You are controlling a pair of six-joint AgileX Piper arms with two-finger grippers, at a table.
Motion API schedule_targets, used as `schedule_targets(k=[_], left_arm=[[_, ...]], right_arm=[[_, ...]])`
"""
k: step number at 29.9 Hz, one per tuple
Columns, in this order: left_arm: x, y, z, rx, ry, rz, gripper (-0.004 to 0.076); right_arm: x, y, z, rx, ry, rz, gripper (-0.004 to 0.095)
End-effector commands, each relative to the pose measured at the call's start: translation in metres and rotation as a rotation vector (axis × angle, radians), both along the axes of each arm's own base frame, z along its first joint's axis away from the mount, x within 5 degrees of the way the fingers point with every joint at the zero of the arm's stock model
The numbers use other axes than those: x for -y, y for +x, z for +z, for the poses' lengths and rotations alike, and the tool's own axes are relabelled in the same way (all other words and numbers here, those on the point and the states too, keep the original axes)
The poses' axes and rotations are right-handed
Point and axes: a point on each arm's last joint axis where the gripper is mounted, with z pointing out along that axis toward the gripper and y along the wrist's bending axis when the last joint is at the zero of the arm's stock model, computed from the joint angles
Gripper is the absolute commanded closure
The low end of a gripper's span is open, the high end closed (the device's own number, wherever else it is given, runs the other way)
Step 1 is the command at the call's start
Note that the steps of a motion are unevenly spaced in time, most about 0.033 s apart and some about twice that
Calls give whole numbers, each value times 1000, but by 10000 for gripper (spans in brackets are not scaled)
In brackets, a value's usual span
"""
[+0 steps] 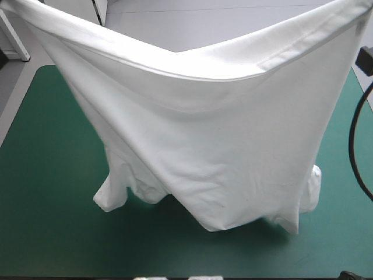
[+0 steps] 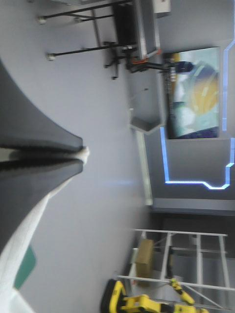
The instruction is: Fold the cloth
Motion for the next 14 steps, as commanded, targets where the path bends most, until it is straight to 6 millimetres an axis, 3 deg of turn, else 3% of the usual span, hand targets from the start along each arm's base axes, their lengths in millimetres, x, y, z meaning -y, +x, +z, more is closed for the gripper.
schedule_targets(k=[1, 4, 8, 11, 14], left_arm=[[-2, -28, 24, 226, -104, -28, 733], [-4, -39, 34, 322, -155, -42, 733], [-6, -40, 36, 355, -170, -27, 733], [-5, -23, 35, 328, -167, -19, 733], [-5, 8, 34, 325, -181, 14, 733]], right_arm=[[7, -16, 26, 233, 63, 46, 919], [8, -22, 34, 321, 99, 64, 919], [6, -22, 38, 356, 117, 83, 919], [-5, -8, 36, 337, 85, 62, 919], [-19, 18, 33, 343, -6, -41, 919]])
